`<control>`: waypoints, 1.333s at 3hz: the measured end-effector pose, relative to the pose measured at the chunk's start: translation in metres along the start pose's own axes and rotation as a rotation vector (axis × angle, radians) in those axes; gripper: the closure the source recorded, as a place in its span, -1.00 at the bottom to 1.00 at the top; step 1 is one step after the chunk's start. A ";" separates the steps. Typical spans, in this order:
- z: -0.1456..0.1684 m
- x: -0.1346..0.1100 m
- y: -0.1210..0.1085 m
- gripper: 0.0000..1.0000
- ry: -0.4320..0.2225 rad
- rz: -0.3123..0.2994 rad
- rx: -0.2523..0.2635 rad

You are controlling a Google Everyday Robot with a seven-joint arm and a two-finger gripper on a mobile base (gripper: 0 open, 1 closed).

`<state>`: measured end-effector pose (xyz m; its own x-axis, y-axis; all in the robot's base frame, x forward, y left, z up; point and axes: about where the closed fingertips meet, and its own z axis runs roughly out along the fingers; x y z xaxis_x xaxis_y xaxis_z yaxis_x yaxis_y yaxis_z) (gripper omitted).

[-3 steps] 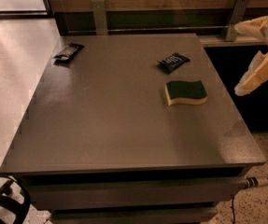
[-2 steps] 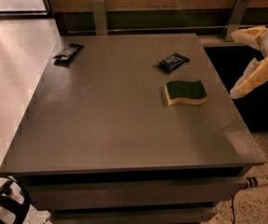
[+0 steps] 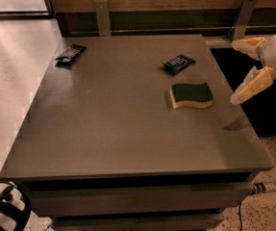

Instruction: Move sponge near rxbar chocolate

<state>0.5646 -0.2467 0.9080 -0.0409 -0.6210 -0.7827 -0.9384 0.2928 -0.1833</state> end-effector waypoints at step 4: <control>0.074 0.037 -0.036 -1.00 -0.171 0.038 -0.123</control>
Offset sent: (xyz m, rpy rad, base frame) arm 0.0661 0.0114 -0.0535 0.1863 0.0497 0.1006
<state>0.6223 -0.2268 0.8413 -0.0282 -0.4759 -0.8790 -0.9726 0.2161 -0.0858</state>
